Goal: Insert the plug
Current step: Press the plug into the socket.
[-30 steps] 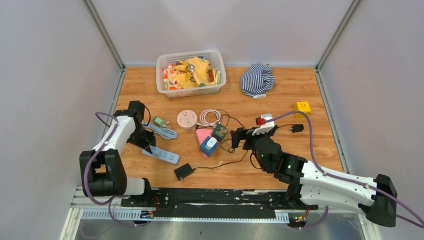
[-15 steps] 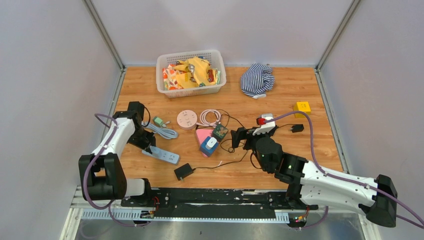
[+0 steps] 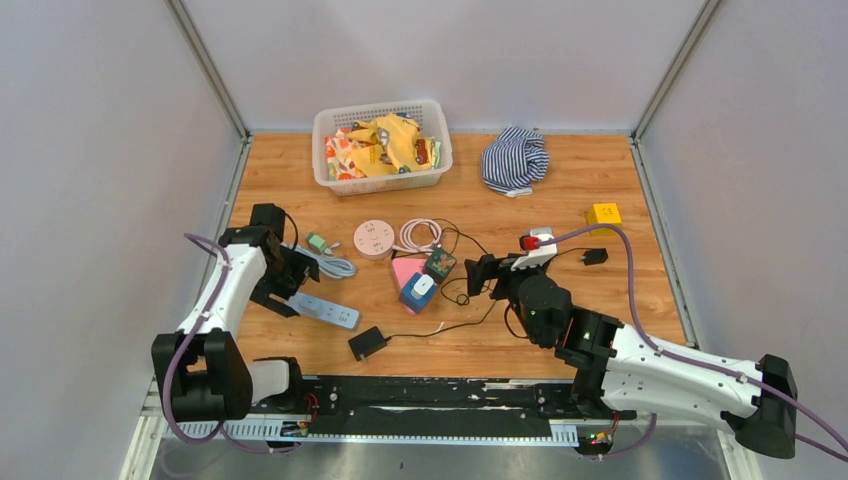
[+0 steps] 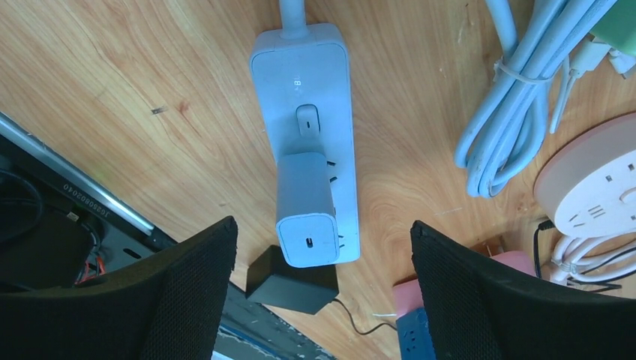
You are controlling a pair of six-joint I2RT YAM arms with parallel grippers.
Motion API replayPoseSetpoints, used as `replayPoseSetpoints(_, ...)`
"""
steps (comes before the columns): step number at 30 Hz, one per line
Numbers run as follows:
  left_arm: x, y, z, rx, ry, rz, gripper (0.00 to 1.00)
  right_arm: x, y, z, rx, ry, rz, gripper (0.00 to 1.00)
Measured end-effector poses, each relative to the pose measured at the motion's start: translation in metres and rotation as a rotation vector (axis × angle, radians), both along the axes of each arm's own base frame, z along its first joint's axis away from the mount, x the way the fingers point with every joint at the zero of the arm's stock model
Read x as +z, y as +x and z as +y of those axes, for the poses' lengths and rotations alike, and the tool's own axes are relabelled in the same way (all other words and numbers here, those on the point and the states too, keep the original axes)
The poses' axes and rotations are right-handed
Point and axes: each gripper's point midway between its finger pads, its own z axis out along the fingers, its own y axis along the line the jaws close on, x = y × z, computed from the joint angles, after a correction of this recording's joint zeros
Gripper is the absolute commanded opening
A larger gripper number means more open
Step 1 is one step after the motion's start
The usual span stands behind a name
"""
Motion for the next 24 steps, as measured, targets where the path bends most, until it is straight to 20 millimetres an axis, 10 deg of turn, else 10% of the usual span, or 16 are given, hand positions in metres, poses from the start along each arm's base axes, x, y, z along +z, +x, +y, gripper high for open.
replayPoseSetpoints(7, 0.015, 0.002, 0.004, -0.012, 0.030, -0.077, 0.62, -0.004, 0.000, 0.002, -0.001, -0.005, 0.010, 0.99)
replayPoseSetpoints(15, 0.035, 0.003, 0.005, -0.001, 0.038, -0.184, 0.00, -0.016, 0.002, 0.007, 0.002, -0.035, 0.036, 0.98)
replayPoseSetpoints(24, 0.028, 0.003, 0.000, -0.005, 0.008, -0.146, 0.00, -0.019, 0.002, 0.008, 0.004, -0.040, 0.040, 0.98)
